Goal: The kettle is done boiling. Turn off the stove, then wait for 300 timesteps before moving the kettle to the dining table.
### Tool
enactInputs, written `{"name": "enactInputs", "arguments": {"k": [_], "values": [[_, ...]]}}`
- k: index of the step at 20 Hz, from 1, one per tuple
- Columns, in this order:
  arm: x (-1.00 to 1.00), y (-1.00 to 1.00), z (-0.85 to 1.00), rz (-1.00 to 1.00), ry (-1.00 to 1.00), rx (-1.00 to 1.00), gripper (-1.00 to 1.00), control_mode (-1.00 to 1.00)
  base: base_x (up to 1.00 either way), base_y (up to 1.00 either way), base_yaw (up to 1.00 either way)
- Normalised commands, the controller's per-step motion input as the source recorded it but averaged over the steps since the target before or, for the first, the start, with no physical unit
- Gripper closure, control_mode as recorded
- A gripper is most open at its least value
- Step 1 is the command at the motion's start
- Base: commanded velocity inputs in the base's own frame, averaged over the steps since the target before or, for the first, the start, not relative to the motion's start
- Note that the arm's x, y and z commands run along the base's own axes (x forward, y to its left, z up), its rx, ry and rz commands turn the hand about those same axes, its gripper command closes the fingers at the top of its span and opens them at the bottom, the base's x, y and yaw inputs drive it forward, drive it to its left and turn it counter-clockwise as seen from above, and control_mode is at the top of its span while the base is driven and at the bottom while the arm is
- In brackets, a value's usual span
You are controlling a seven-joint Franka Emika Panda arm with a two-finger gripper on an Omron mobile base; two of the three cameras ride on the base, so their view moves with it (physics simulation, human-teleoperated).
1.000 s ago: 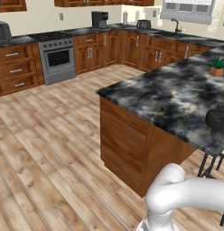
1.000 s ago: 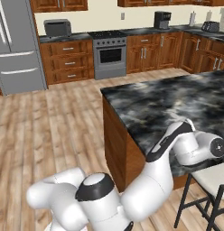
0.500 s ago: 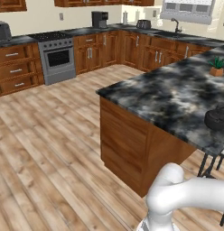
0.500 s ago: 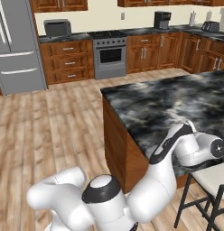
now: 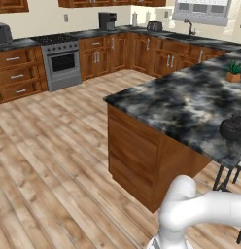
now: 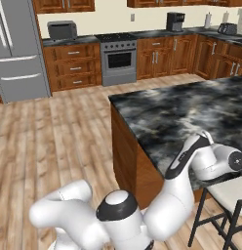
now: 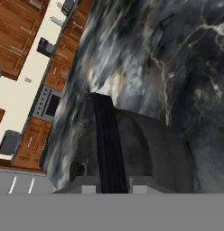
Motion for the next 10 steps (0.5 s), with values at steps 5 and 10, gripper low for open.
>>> {"name": "enactInputs", "arguments": {"k": [5, 10], "values": [[0.17, -0.15, -0.10, 0.00, 0.00, 0.00, 1.00, -1.00, 0.00, 0.00, 0.00], [0.19, -0.12, -0.11, 0.00, 0.00, 0.00, 1.00, -1.00, 0.00, 0.00, 0.00]]}}
